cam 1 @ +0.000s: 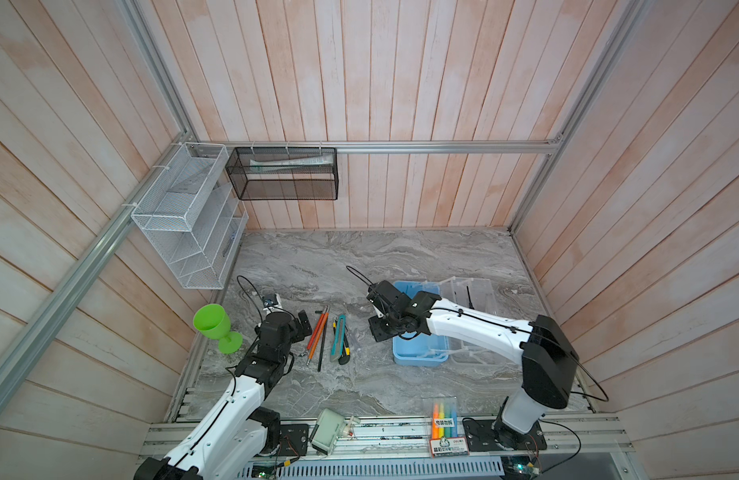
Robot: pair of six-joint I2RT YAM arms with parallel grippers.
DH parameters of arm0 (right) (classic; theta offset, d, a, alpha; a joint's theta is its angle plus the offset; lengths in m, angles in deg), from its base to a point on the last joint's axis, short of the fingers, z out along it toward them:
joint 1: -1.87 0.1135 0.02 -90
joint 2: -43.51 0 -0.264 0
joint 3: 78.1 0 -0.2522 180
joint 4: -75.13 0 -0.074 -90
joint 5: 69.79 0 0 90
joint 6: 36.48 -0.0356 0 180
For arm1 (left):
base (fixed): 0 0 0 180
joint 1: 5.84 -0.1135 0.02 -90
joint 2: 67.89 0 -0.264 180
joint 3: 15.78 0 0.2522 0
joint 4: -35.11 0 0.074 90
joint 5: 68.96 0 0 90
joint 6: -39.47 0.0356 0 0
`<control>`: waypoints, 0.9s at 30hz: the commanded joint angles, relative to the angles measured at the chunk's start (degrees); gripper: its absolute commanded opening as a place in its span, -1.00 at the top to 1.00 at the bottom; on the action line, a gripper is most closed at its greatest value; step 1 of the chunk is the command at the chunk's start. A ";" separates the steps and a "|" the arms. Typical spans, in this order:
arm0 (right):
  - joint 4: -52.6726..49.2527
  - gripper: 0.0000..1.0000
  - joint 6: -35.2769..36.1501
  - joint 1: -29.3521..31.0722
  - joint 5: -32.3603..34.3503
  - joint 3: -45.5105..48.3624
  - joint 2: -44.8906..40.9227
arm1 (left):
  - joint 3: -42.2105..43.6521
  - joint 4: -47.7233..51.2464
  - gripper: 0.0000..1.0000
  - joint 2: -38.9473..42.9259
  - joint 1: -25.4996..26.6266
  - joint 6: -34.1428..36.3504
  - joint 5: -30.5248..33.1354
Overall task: Pack the tool kit
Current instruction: 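Move the right gripper back to the remaining clear-handled screwdriver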
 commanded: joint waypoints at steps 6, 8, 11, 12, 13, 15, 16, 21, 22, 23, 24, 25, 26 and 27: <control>3.88 0.29 5.10 1.32 -4.22 -4.87 8.84 | -1.40 -0.56 -1.00 0.63 -0.46 0.12 -0.21; 4.64 0.29 5.42 1.63 -4.88 -5.72 10.66 | -1.42 -0.66 -1.00 0.52 -0.46 0.14 -0.21; 4.27 0.28 5.42 2.24 -4.98 -7.95 13.86 | -1.44 -0.63 -1.00 0.47 -0.50 0.12 -0.18; 4.31 0.28 5.38 2.38 -5.37 -8.62 14.68 | -1.44 -0.60 -1.00 0.52 -0.57 0.11 -0.19; 4.50 0.28 5.30 2.50 -5.35 -9.03 15.40 | -1.38 -0.53 -1.00 0.59 -0.50 0.12 -0.23; 4.59 0.28 5.20 2.69 -5.26 -10.06 16.85 | -1.30 -0.61 -1.00 0.78 -0.55 0.14 -0.21; 4.60 0.28 5.26 2.83 -5.18 -10.48 17.57 | -1.23 -0.59 -1.00 0.95 -0.52 0.04 -0.20; 3.66 0.28 4.77 2.89 -4.42 -11.84 19.71 | -1.18 -0.58 -1.00 0.97 -0.55 0.03 -0.15; 3.63 0.28 4.60 2.92 -4.16 -11.89 19.85 | -1.23 -0.53 -1.00 0.99 -0.55 0.03 -0.16; 3.63 0.29 4.37 2.90 -3.91 -11.69 19.90 | -1.27 -0.54 -1.00 0.96 -0.58 0.03 -0.16; 3.63 0.29 4.24 2.92 -3.72 -11.50 19.88 | -1.27 -0.49 -1.00 0.96 -0.59 0.07 -0.16; 3.58 0.30 4.10 2.88 -3.58 -11.36 19.89 | -1.29 -0.53 -1.00 0.88 -0.55 0.10 -0.12; 3.53 0.31 3.99 2.84 -3.41 -11.19 20.06 | -1.30 -0.53 -0.99 0.91 -0.56 0.04 -0.16; 3.19 0.32 3.81 2.88 -2.95 -11.24 20.28 | -1.27 -0.57 -1.00 0.96 -0.55 0.07 -0.13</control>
